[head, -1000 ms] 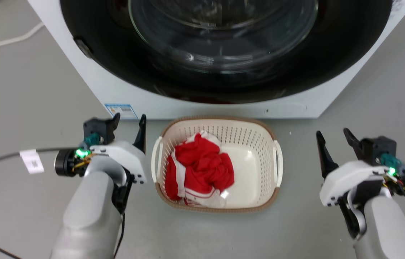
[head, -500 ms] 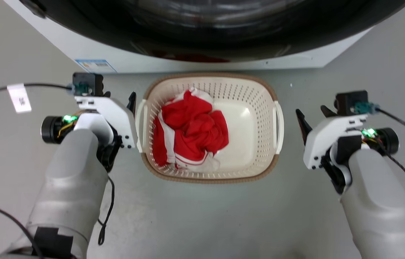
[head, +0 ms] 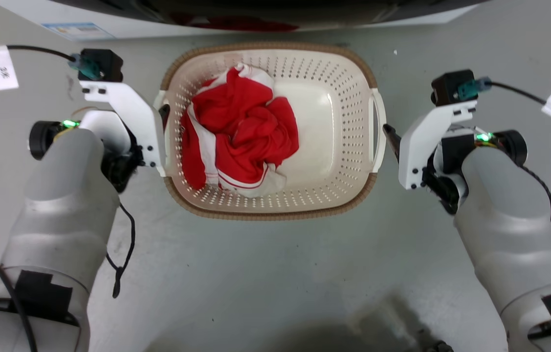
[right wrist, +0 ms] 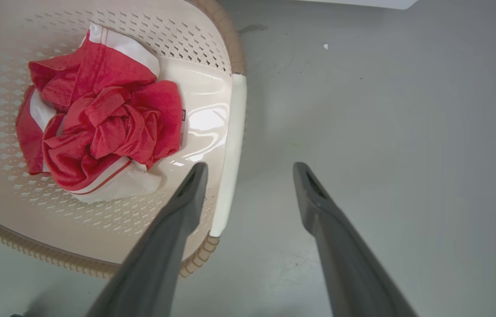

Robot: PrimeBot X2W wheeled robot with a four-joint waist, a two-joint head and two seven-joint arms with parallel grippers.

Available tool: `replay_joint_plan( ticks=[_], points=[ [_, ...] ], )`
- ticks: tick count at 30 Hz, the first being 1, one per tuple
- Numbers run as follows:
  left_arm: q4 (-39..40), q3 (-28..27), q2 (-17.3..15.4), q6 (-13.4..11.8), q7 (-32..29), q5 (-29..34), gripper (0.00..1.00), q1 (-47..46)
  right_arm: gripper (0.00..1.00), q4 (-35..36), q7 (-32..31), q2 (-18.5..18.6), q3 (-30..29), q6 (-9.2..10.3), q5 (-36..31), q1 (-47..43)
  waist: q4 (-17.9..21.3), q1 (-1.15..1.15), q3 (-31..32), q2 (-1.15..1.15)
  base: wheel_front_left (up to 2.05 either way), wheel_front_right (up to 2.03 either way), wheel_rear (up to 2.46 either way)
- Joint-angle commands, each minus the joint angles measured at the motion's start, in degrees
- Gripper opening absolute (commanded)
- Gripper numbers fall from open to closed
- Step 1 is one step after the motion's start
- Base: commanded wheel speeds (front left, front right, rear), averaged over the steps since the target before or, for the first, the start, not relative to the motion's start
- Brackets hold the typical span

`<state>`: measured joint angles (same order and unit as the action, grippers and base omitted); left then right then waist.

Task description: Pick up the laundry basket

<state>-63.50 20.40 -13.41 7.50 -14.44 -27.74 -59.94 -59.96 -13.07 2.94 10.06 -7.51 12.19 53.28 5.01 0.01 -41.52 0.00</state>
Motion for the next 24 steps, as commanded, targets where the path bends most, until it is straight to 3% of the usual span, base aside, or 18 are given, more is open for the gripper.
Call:
replay_joint_plan(
  ticks=[1, 11, 24],
  points=[
    [-0.3, 0.8, -0.8, -0.1, -1.0, -0.9, 1.00, -1.0, 1.00, -1.1, -0.4, -0.1, 0.9, 0.04, 0.9, 2.0, 0.7, -0.01, -1.8, 0.00, 0.00, 0.00, 0.00],
    [-0.4, 5.6, -2.9, 0.0, -5.9, -6.0, 1.00, -3.7, 1.00, -5.9, -2.3, -0.1, 7.3, 0.04, 7.1, 8.3, 1.5, -0.01, -6.6, 0.00, 0.00, 0.00, 0.00],
    [-2.5, 8.5, -2.3, 0.0, -4.1, -8.9, 1.00, -6.6, 1.00, -7.4, -1.2, -0.1, 14.0, 0.04, 14.2, 10.9, 0.9, -0.01, -10.5, 0.00, 0.00, 0.00, 0.00]
  ],
)
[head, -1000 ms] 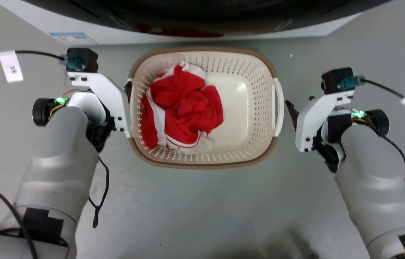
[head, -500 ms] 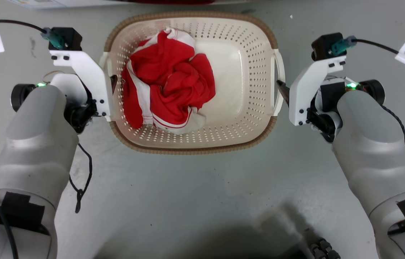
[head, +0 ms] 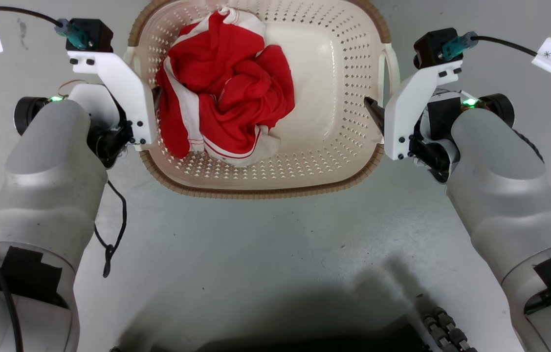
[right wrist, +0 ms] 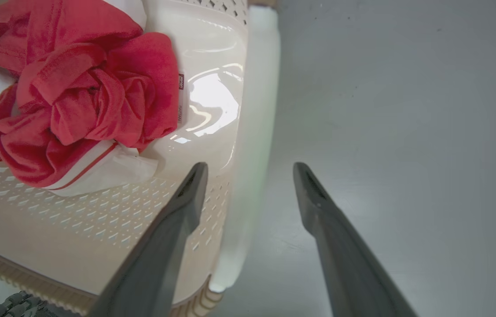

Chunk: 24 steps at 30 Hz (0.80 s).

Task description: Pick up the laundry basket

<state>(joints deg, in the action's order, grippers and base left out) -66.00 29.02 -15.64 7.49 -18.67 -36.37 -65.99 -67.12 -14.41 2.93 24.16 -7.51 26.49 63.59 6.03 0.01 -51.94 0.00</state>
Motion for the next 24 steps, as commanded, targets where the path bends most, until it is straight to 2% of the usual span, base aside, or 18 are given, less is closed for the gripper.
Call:
replay_joint_plan(
  ticks=[1, 8, 9, 10, 11, 12, 13, 24],
  points=[
    [-0.3, 0.1, 0.2, 0.0, 0.3, -0.4, 1.00, -0.6, 1.00, -0.3, 0.3, -0.1, 0.4, 0.04, 0.5, 0.7, -0.2, -0.01, -0.2, 0.00, 0.00, 0.00, 0.00],
    [-1.6, 1.4, 1.1, 0.0, 1.0, -2.1, 1.00, -1.4, 1.00, -1.7, 1.2, -0.1, 3.3, 0.04, 3.8, 1.2, -0.6, -0.01, -0.8, 0.00, 0.00, 0.00, 0.00],
    [-1.8, 1.5, 1.2, 0.0, 1.0, -2.4, 0.86, -1.5, 0.71, -1.9, 1.1, -0.1, 3.5, 0.04, 4.4, 1.3, -0.7, -0.01, -0.9, 0.00, 0.00, 0.00, 0.00],
    [-1.8, 1.6, 1.4, 0.0, 0.6, -2.8, 0.38, -1.5, 0.45, -2.1, 1.1, -0.1, 3.8, 0.04, 4.9, 1.4, -0.8, -0.01, -1.0, 0.00, 0.00, 0.00, 0.00],
    [-1.8, 1.7, 1.5, 0.0, 0.5, -3.2, 0.00, -1.6, 0.32, -2.3, 0.9, -0.1, 4.2, 0.04, 5.2, 1.4, -0.8, -0.01, -1.0, 0.00, 0.00, 0.00, 0.00],
    [-1.9, 1.9, 1.7, 0.0, 0.2, -3.6, 0.00, -1.5, 0.10, -2.4, 0.8, -0.1, 4.6, 0.04, 5.6, 1.3, -0.9, -0.01, -1.0, 0.00, 0.00, 0.00, 0.00],
    [-1.9, 2.1, 1.8, 0.0, 0.0, -3.9, 0.00, -1.4, 0.00, -2.4, 0.5, -0.1, 5.0, 0.04, 6.2, 1.2, -0.9, -0.01, -1.0, 0.00, 0.00, 0.00, 0.00],
    [-2.0, 4.7, 1.9, 0.0, -2.0, -7.2, 0.00, 0.0, 0.00, -2.4, -0.8, -0.2, 9.2, -0.06, 10.8, -0.1, -1.0, -0.01, 0.6, 0.00, 0.00, 0.00, 0.00]
  ],
)
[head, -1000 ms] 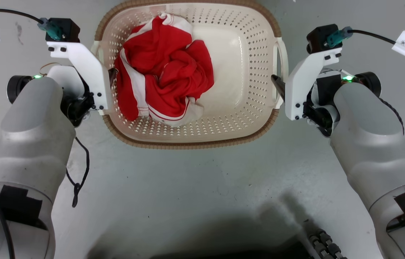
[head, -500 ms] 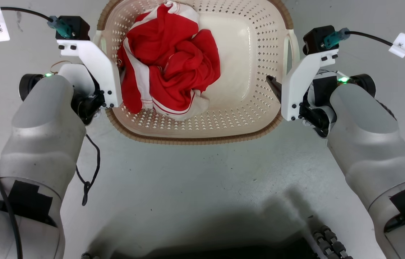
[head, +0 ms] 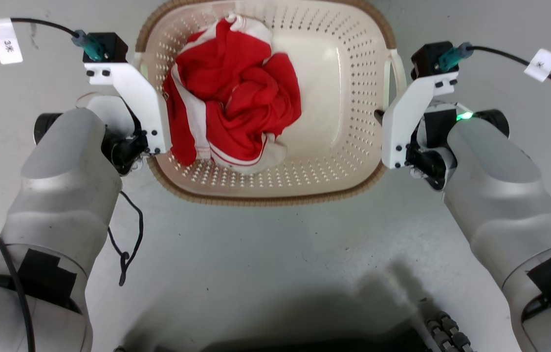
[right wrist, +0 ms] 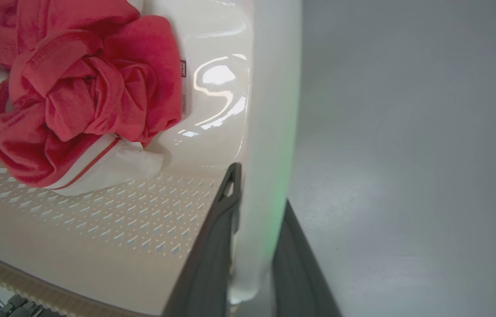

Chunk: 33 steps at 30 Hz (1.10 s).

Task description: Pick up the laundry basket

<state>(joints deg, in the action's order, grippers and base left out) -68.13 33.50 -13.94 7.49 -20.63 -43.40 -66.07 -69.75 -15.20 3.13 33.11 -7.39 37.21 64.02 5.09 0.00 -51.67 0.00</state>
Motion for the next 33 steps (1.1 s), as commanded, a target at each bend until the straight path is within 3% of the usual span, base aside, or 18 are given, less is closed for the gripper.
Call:
replay_joint_plan(
  ticks=[1, 12, 33],
  points=[
    [0.1, 0.4, 0.4, 0.0, -0.7, -0.5, 0.00, 0.3, 0.00, 0.3, -0.5, -0.5, 0.7, -0.18, 0.7, -0.7, -0.1, 0.00, 0.8, 0.00, 0.00, 0.00, 0.00],
    [0.3, 2.8, 2.2, 0.1, -8.0, -5.4, 0.00, 3.3, 0.00, -1.0, -8.0, -0.7, 4.4, -0.23, 5.1, -2.9, -1.1, 0.00, 9.2, 0.00, 0.00, 0.00, 0.00],
    [-0.4, 5.5, 5.3, 0.4, -20.2, -15.3, 0.00, 14.4, 0.00, -2.9, -21.9, -1.1, 7.8, -0.44, 11.6, -12.0, -2.7, 0.00, 32.8, 0.00, 0.00, 0.00, 0.00]
  ],
)
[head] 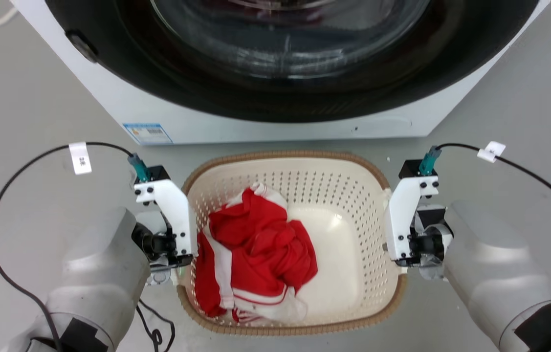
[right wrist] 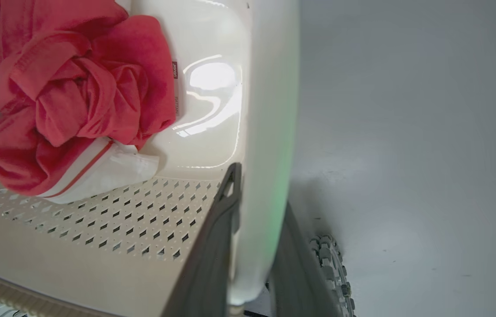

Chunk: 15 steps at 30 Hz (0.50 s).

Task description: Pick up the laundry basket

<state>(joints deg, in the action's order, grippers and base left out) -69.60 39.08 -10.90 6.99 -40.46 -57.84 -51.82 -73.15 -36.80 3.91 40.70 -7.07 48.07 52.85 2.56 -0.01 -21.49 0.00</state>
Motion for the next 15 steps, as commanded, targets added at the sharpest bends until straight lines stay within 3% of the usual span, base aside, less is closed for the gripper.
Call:
replay_joint_plan(
  ticks=[1, 15],
  points=[
    [0.9, 0.0, 2.3, 0.9, -0.8, -1.2, 0.00, 0.6, 0.00, 0.5, -0.6, -1.8, 0.3, -0.76, 1.0, -1.3, -0.1, 0.01, 3.5, 0.00, 0.00, 0.00, 0.00],
    [-0.4, 0.8, 3.1, 0.9, -2.9, -3.9, 0.00, 5.9, 0.00, -0.2, -4.6, -1.8, 1.3, -0.76, 2.5, -6.6, 0.0, 0.01, 13.8, 0.00, 0.00, 0.00, 0.00]
  ],
)
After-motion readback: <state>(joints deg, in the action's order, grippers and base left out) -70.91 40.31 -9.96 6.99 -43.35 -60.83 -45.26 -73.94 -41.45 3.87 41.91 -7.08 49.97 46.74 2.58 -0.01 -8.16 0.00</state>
